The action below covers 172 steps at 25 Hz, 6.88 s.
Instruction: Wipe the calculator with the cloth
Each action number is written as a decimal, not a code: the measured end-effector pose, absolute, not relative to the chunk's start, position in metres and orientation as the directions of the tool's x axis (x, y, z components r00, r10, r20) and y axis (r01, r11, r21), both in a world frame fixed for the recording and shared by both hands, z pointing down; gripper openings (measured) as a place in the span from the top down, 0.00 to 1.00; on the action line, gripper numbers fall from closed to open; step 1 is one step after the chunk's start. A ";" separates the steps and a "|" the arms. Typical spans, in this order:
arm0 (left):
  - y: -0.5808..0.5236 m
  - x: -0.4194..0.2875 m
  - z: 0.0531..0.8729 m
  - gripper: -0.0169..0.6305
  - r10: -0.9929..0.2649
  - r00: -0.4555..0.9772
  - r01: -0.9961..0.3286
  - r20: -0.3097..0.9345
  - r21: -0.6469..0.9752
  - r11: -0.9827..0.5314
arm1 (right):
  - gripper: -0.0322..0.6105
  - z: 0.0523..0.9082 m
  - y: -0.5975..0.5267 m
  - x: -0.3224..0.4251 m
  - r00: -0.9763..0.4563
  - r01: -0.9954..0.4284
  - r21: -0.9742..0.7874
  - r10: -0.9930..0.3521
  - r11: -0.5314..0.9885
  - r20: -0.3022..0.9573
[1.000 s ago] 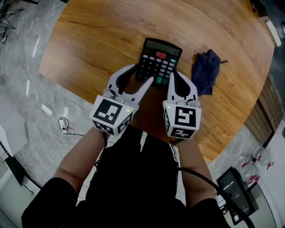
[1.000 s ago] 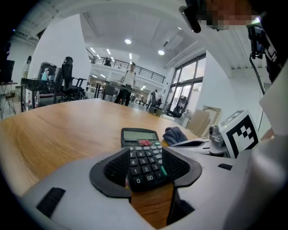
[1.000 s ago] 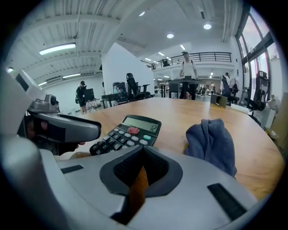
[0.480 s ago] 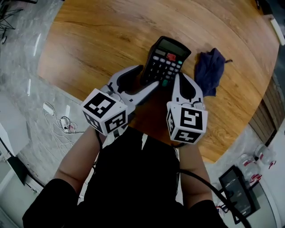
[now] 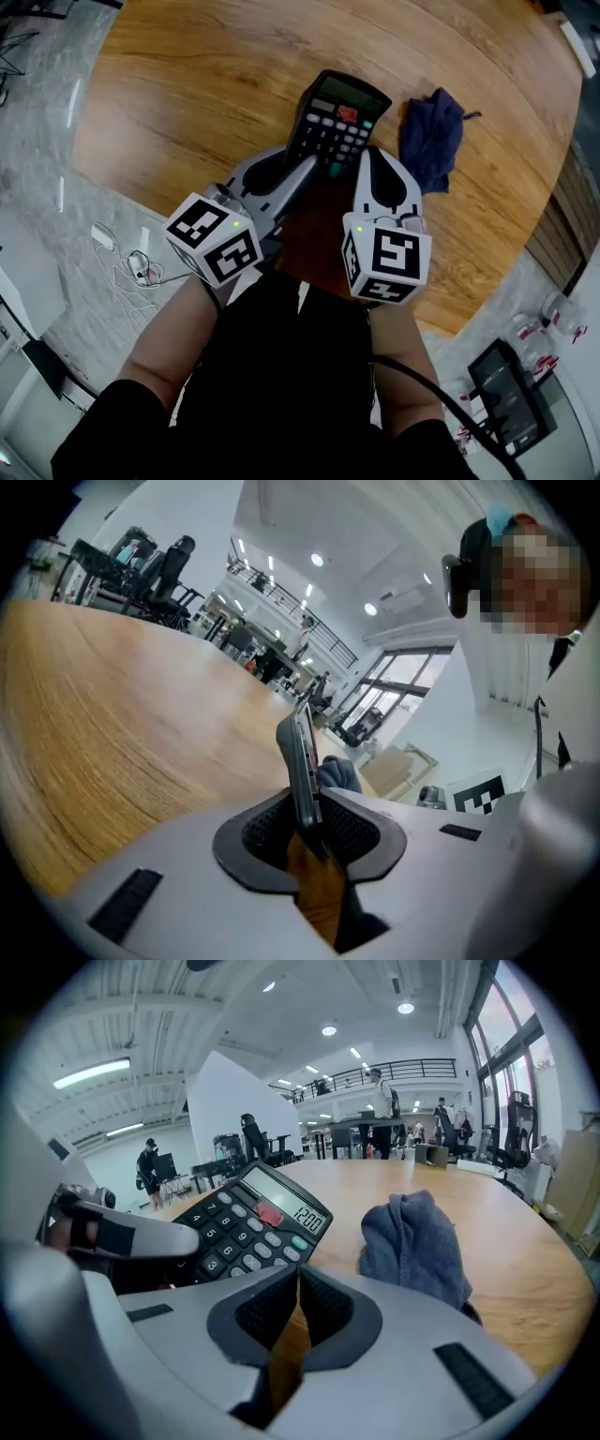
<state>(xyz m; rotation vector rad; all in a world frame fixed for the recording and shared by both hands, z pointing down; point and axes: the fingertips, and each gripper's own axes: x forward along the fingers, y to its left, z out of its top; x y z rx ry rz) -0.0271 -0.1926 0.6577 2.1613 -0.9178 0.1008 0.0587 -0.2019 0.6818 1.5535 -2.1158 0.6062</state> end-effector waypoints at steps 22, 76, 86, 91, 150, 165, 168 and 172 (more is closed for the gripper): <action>-0.183 -0.016 0.653 0.87 -0.633 0.729 -0.554 0.263 0.769 -0.319 | 0.72 0.689 -0.216 0.180 -0.026 -0.998 0.034 -0.779 0.061 0.626; -0.122 -0.031 0.449 0.87 -0.630 0.772 -0.154 -0.084 0.937 -0.314 | 0.86 0.416 -0.122 0.029 -0.355 -0.905 0.111 -0.872 0.411 0.339; -0.112 -0.027 0.436 0.87 -0.594 0.793 -0.095 -0.135 0.936 -0.340 | 0.86 0.389 -0.141 0.071 -0.214 -0.955 0.143 -0.938 0.260 0.273; -0.111 -0.027 0.437 0.87 -0.600 0.788 -0.073 -0.135 0.949 -0.308 | 0.86 0.388 -0.135 0.036 -0.295 -0.932 0.128 -0.915 0.339 0.276; -0.118 -0.062 0.425 0.87 -0.610 0.774 -0.027 -0.171 0.953 -0.302 | 0.86 0.433 -0.030 -0.034 -0.622 -0.732 0.064 -0.704 0.679 0.343; -0.120 -0.065 0.422 0.87 -0.630 0.754 -0.005 -0.184 0.958 -0.286 | 0.87 0.462 -0.059 0.082 -0.293 -0.954 -0.048 -0.894 0.295 0.339; -0.117 -0.062 0.422 0.87 -0.625 0.757 0.001 -0.189 0.958 -0.288 | 0.87 0.463 -0.058 0.076 -0.303 -0.951 -0.038 -0.893 0.308 0.334; -0.115 -0.056 0.419 0.87 -0.625 0.753 0.036 -0.203 0.962 -0.270 | 0.87 0.463 -0.056 0.063 -0.326 -0.942 -0.028 -0.890 0.335 0.317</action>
